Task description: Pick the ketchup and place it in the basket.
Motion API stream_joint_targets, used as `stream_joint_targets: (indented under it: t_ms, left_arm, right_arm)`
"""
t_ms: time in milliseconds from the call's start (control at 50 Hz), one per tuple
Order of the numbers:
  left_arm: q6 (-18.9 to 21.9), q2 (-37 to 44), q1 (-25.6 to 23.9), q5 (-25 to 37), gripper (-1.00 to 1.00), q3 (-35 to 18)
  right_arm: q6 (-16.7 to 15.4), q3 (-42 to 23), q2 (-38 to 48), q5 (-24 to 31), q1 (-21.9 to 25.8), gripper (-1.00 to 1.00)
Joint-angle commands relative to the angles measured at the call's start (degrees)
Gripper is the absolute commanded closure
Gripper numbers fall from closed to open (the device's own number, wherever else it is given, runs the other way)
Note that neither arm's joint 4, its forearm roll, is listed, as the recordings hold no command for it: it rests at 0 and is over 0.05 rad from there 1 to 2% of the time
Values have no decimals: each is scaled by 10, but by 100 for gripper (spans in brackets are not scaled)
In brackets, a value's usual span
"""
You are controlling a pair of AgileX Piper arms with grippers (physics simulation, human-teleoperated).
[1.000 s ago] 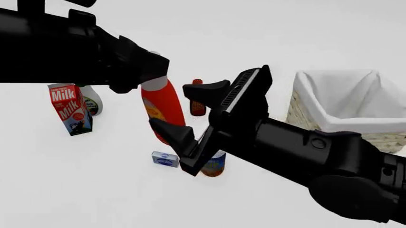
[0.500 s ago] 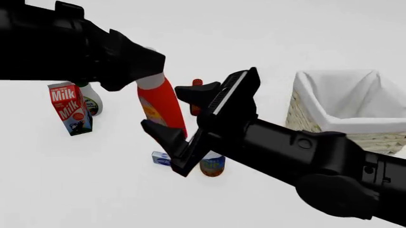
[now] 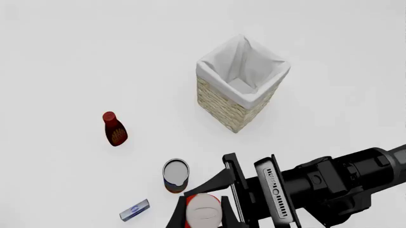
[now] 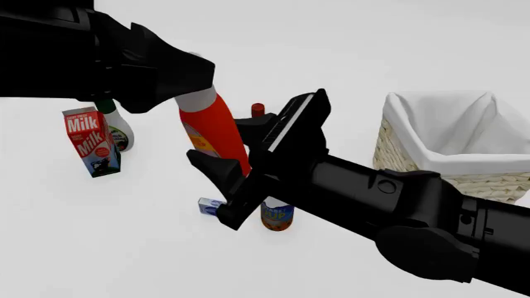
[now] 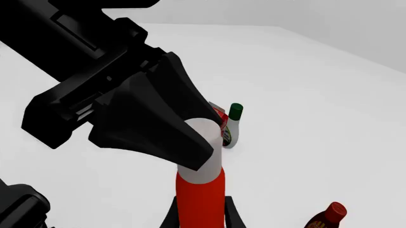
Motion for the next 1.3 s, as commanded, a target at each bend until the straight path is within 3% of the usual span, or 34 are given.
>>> stream_joint_targets:
  t_ms: [20, 360, 380, 760, 1020, 1200, 1300]
  left_arm:
    - [2, -6, -6, -3, 100, 0]
    - [13, -10, 0, -19, 100, 14]
    - [24, -11, 4, -20, -100, 13]
    - [19, 0, 14, -36, -100, -13]
    - [3, 8, 7, -2, -100, -96]
    - [18, -3, 52, 10, -100, -137]
    - [11, -25, 82, -5, -100, -119]
  right_arm:
    - [2, 5, -6, -6, -2, 100]
    - [2, 14, -18, -6, -4, 100]
    - [3, 14, -18, -7, -4, 100]
    - [7, 30, -30, -6, -8, 100]
    - [10, 43, -27, -14, -15, 100]
    - [12, 46, -33, -14, -25, 100]
    - [15, 48, -41, -13, -35, 100]
